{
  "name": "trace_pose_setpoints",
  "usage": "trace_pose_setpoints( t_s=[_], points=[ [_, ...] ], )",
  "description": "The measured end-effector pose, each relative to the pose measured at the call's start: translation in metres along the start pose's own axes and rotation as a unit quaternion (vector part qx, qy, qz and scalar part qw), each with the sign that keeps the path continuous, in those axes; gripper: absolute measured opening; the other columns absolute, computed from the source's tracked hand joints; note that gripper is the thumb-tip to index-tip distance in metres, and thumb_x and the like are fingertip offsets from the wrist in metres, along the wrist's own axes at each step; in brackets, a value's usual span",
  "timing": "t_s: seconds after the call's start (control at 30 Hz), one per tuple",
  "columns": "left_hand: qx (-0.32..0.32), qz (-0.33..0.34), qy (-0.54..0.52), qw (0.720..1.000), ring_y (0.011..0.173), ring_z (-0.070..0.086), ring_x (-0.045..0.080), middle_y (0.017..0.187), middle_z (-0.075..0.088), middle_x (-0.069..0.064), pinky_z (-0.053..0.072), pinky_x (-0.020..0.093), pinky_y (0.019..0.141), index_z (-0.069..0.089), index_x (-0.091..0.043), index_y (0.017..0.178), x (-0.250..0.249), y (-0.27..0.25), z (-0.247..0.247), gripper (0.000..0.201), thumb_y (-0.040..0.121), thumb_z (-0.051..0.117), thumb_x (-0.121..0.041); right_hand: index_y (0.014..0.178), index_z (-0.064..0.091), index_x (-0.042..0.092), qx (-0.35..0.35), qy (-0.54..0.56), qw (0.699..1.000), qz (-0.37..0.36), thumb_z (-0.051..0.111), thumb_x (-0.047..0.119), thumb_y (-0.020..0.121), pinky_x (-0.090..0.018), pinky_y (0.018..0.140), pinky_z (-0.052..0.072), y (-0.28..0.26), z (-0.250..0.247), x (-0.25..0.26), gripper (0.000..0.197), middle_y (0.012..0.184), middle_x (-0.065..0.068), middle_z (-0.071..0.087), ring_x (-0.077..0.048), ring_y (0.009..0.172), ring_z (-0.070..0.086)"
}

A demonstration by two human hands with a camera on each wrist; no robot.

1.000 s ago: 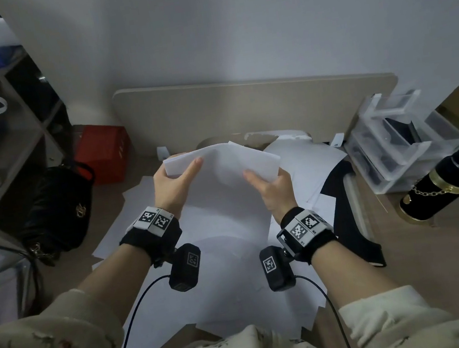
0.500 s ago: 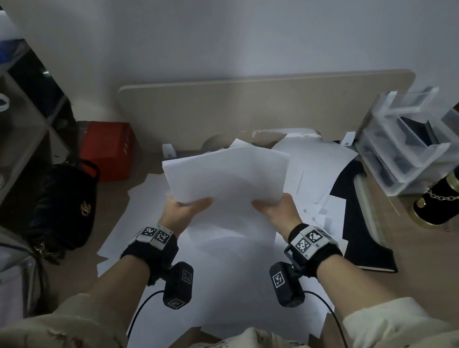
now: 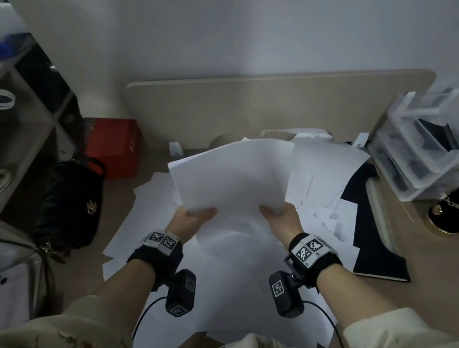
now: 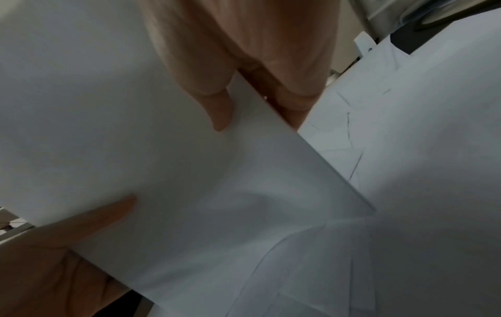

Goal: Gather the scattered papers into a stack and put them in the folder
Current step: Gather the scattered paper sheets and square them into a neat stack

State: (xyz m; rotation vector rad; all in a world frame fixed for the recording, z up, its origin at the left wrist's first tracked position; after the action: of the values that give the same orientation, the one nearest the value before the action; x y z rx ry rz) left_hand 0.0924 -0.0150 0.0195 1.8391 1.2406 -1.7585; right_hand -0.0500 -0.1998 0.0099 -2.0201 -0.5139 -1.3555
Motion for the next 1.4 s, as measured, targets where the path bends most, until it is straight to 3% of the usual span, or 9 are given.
trace_pose_setpoints(
  t_s=[0.23, 0.4, 0.5, 0.6, 0.73, 1.0, 1.1, 1.17, 1.4],
  points=[
    [-0.019, -0.064, -0.091, 0.994, 0.098, 0.066, 0.038, 0.103, 0.069, 0.023, 0.055, 0.040, 0.084, 0.067, 0.006, 0.105, 0.014, 0.005, -0.014, 0.029, 0.084, 0.070, -0.014, 0.089, 0.064, 0.016, 0.035, -0.033, 0.998, -0.027, 0.062, 0.009, 0.085, -0.035, 0.090, 0.052, 0.013, 0.018, 0.010, 0.008, 0.091, -0.003, 0.068, -0.026, 0.096, 0.065],
    [-0.034, -0.096, 0.007, 0.995, 0.097, 0.066, 0.034, 0.105, 0.069, 0.019, 0.052, 0.050, 0.093, 0.067, -0.004, 0.102, 0.034, 0.009, -0.026, 0.024, 0.084, 0.069, -0.020, 0.099, 0.065, 0.014, 0.064, -0.057, 0.996, -0.028, 0.065, 0.011, 0.083, -0.037, 0.090, 0.052, 0.022, 0.031, 0.001, 0.016, 0.092, -0.003, 0.069, -0.025, 0.095, 0.066],
    [-0.079, -0.150, 0.106, 0.980, 0.100, 0.064, 0.033, 0.110, 0.067, 0.017, 0.051, 0.043, 0.094, 0.065, -0.005, 0.101, 0.050, 0.011, -0.044, 0.030, 0.079, 0.068, -0.025, 0.119, 0.057, 0.012, 0.059, -0.069, 0.996, 0.008, 0.061, 0.015, 0.088, -0.037, 0.100, 0.045, 0.028, 0.033, -0.012, 0.031, 0.115, -0.006, 0.064, -0.021, 0.108, 0.059],
    [-0.064, -0.190, 0.197, 0.960, 0.111, 0.059, 0.033, 0.121, 0.061, 0.017, 0.048, 0.033, 0.095, 0.059, 0.001, 0.120, 0.063, 0.011, -0.049, 0.041, 0.087, 0.061, -0.022, 0.140, 0.041, 0.013, 0.037, -0.241, 0.967, 0.068, 0.055, 0.024, 0.090, -0.036, 0.111, 0.028, 0.032, 0.020, -0.033, 0.053, 0.146, -0.006, 0.041, -0.026, 0.135, 0.034],
    [-0.053, -0.230, 0.248, 0.940, 0.116, 0.055, 0.033, 0.126, 0.058, 0.017, 0.045, 0.031, 0.097, 0.054, 0.003, 0.126, 0.078, 0.012, -0.054, 0.045, 0.088, 0.059, -0.020, 0.149, 0.020, 0.011, 0.053, -0.325, 0.931, 0.157, 0.055, 0.028, 0.087, -0.040, 0.115, 0.017, 0.027, 0.015, -0.061, 0.073, 0.156, -0.008, 0.017, -0.030, 0.143, 0.013],
    [-0.037, -0.266, 0.277, 0.923, 0.120, 0.052, 0.031, 0.132, 0.053, 0.016, 0.043, 0.029, 0.097, 0.045, 0.002, 0.132, 0.087, 0.010, -0.051, 0.053, 0.090, 0.058, -0.026, 0.139, 0.037, 0.006, 0.050, -0.169, 0.963, 0.205, 0.058, 0.021, 0.086, -0.029, 0.096, 0.038, 0.026, 0.022, -0.069, 0.058, 0.133, -0.010, 0.050, -0.030, 0.122, 0.049],
    [-0.036, -0.257, 0.278, 0.925, 0.118, 0.054, 0.031, 0.129, 0.056, 0.015, 0.044, 0.028, 0.094, 0.049, 0.002, 0.128, 0.088, 0.011, -0.050, 0.049, 0.088, 0.059, -0.025, 0.084, 0.054, 0.009, 0.065, -0.231, 0.954, 0.182, 0.053, 0.015, 0.084, -0.027, 0.070, 0.040, 0.027, 0.025, -0.075, 0.006, 0.086, -0.008, 0.056, -0.027, 0.083, 0.053],
    [-0.046, -0.240, 0.268, 0.932, 0.114, 0.057, 0.031, 0.124, 0.060, 0.016, 0.045, 0.028, 0.093, 0.055, 0.002, 0.124, 0.086, 0.013, -0.051, 0.044, 0.087, 0.060, -0.023, 0.065, 0.036, 0.013, 0.046, -0.252, 0.950, 0.177, 0.047, 0.007, 0.082, -0.027, 0.054, 0.028, 0.022, 0.019, -0.073, 0.021, 0.068, -0.004, 0.042, -0.022, 0.061, 0.040],
    [-0.110, -0.214, 0.209, 0.948, 0.113, 0.057, 0.034, 0.121, 0.061, 0.018, 0.046, 0.030, 0.095, 0.057, 0.004, 0.122, 0.078, 0.004, -0.067, 0.041, 0.086, 0.060, -0.017, 0.098, 0.060, 0.008, 0.053, -0.360, 0.916, 0.168, 0.044, 0.006, 0.085, -0.027, 0.070, 0.043, -0.005, -0.008, -0.075, 0.021, 0.098, -0.011, 0.060, -0.030, 0.081, 0.052]
  ],
)
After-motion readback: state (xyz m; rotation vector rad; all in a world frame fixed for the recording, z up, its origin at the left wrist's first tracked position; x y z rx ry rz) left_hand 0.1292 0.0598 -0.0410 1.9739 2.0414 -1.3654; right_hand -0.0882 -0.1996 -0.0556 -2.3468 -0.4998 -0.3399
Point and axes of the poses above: each hand's wrist, its own y-axis towards the middle knuckle, its own z-axis out of the palm, x = y × z, the point moved 8 cm from there along y, towards the middle knuckle
